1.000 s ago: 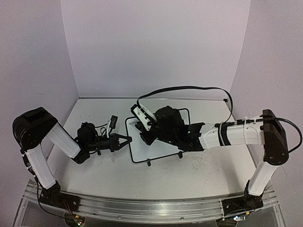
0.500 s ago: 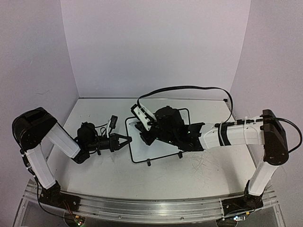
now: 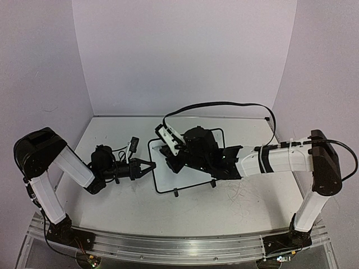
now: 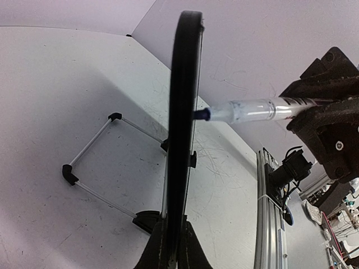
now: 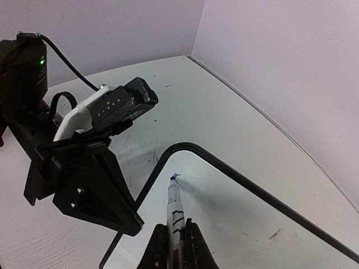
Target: Write a sentence on the whiteboard
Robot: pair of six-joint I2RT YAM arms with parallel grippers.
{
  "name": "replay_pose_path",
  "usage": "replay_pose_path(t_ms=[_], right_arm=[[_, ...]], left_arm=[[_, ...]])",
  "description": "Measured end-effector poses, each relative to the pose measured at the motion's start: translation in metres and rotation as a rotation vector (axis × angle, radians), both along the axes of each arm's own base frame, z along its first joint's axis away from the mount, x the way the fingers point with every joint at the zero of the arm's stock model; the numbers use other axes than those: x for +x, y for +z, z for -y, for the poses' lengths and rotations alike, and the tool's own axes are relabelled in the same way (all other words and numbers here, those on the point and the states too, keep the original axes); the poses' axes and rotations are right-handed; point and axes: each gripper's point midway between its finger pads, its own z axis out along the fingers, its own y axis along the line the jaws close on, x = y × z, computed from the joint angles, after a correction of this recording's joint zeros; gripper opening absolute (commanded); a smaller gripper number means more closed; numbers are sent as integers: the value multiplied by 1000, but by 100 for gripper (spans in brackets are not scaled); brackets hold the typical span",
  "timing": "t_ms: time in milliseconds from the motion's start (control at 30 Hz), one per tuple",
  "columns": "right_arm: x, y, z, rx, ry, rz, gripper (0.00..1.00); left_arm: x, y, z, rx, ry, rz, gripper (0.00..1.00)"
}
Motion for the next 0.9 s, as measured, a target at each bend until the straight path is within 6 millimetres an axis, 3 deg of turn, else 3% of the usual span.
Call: replay_pose_path(t_ms=[333, 900], right_arm=[[-10, -13, -1, -18, 16, -26, 0], [-15, -17, -2, -22, 23, -37, 0]], left_arm=[[0, 0, 0, 1, 0, 0, 0], [-1, 1, 0, 2, -2, 6, 0]])
